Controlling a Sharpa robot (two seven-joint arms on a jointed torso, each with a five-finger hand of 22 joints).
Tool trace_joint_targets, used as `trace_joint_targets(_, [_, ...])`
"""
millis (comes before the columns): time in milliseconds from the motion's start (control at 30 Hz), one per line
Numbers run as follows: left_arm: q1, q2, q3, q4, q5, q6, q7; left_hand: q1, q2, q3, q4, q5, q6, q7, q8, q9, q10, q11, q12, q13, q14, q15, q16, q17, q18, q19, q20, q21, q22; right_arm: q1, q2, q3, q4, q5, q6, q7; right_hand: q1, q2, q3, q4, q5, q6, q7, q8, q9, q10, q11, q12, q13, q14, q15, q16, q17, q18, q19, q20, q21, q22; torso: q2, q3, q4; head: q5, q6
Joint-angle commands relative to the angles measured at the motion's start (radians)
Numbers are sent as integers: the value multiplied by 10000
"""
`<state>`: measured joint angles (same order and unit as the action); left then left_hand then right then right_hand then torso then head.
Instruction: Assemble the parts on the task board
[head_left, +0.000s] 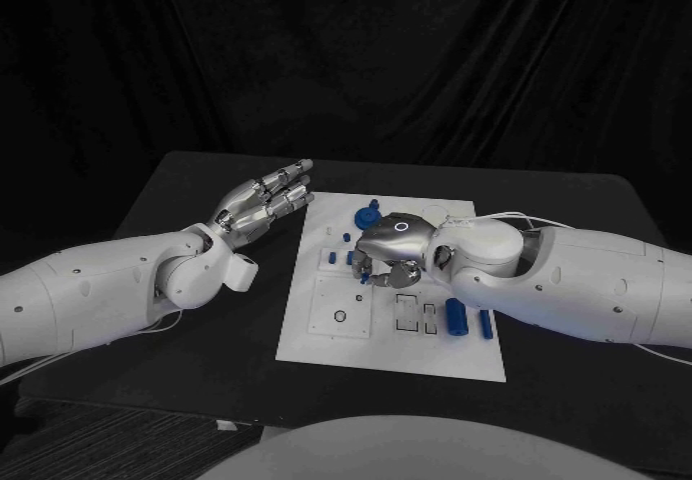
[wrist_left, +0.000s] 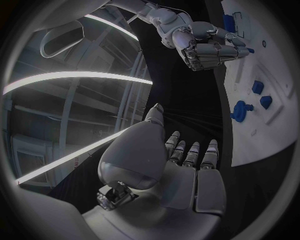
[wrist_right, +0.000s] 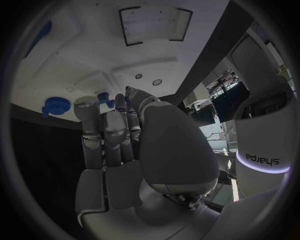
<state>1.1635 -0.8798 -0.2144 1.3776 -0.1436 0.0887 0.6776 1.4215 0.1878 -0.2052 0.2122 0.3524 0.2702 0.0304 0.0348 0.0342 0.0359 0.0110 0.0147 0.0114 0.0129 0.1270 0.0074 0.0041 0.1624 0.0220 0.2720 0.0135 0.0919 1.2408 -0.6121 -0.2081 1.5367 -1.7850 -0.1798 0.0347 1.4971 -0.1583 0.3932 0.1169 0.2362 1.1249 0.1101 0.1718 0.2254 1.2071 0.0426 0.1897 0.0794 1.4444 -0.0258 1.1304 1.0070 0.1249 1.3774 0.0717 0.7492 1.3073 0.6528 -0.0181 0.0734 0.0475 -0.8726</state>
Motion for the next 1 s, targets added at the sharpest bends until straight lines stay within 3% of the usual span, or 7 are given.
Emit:
trace_joint_targets(33, [-9,30,10,15,66,35,375,92,0,18,-64,46,6,86,46,8,12,74,57,9,-31,71,30,12,176,27,66,38,7,-51,42,9,-5,-211,-8,-151,-97,15,34,-15,42,-51,8,-45,-4,10,91,-28,-12,-72,-16,-52,-8,50,-70,19,-34,884,-3,-2,-1,1,0])
trace_joint_targets(1000, [-73,171,9,-153,66,171,285,106,32,28,-77,56,-1,107,45,7,7,85,58,8,-29,81,33,13,177,36,76,42,26,-402,175,9,-93,-264,237,-184,-80,-1,45,-60,58,-50,12,-69,-4,42,88,-43,-9,-89,-14,-71,-30,60,-90,24,-91,875,-11,-7,-3,71,0])
